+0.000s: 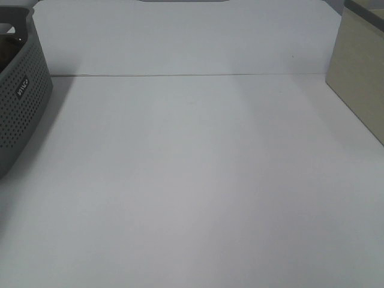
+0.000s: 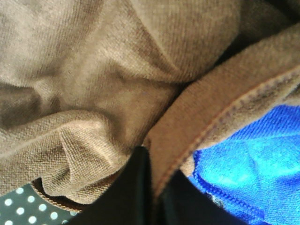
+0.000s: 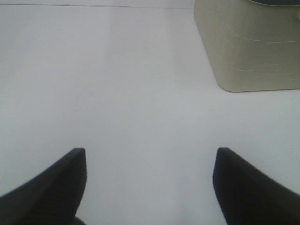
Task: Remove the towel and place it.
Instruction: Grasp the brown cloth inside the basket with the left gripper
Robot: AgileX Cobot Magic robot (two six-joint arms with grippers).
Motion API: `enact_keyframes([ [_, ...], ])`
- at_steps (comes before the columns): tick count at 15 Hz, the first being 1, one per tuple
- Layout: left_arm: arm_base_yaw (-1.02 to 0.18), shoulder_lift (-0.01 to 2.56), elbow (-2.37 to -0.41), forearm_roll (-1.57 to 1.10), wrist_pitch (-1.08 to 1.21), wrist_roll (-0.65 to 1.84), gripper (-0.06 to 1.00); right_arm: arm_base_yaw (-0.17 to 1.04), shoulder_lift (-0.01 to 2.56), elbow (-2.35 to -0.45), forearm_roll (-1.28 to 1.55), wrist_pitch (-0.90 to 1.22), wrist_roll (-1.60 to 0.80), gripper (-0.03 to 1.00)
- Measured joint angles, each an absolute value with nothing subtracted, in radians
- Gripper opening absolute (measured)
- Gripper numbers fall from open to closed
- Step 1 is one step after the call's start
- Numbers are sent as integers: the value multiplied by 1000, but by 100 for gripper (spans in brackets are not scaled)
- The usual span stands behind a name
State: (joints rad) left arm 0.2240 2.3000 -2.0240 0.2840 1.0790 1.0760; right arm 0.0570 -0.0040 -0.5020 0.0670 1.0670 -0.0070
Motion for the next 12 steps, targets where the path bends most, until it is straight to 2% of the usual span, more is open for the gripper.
enact_keyframes([
  [7, 152, 2101, -2024, 272, 1105, 1041, 0, 57, -4, -502, 67, 1067, -7, 73],
  [12, 78, 1905, -2024, 246, 1137, 873, 0, 57, -4, -502, 67, 1067, -7, 73],
])
